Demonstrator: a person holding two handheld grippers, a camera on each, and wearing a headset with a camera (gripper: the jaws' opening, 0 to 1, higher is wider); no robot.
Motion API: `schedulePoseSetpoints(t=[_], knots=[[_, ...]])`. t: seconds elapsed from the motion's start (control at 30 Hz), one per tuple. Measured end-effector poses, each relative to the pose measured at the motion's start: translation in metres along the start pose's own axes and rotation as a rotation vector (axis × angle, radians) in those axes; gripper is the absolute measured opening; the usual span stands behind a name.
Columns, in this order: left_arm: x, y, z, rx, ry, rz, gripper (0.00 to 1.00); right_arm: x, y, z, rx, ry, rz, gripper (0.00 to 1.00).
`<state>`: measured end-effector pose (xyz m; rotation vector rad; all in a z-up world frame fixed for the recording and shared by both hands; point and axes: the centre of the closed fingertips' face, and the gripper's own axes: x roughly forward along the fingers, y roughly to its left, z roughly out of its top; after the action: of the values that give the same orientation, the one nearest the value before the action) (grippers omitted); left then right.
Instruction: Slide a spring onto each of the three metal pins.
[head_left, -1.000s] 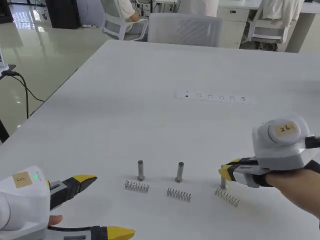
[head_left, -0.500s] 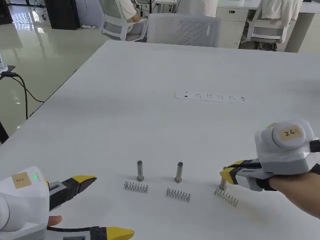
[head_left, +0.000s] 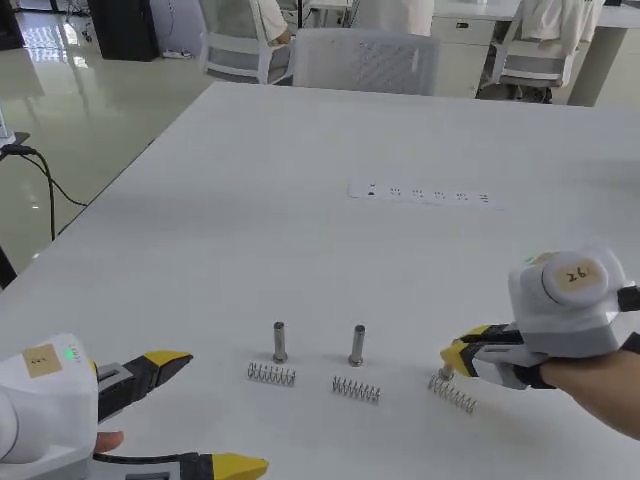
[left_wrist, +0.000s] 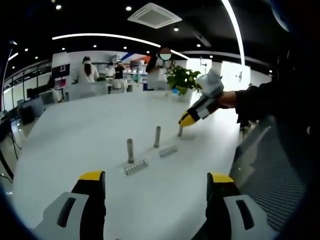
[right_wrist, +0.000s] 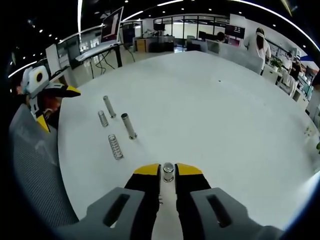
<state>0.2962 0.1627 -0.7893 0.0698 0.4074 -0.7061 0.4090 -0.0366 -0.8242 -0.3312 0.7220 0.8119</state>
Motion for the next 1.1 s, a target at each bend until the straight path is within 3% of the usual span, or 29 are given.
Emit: schedulePoseSetpoints(t=[0.5, 1.1], knots=[[0.000, 0.000, 0.000, 0.001, 0.000, -0.001, 0.79, -0.003, -0.004, 0.002, -0.021, -0.018, -0.006, 0.20], [0.003, -0.002, 0.002, 0.009, 0.001, -0.019, 0.79, -0.014, -0.005, -0.016, -0.028, 0.012, -0.002, 0.22]])
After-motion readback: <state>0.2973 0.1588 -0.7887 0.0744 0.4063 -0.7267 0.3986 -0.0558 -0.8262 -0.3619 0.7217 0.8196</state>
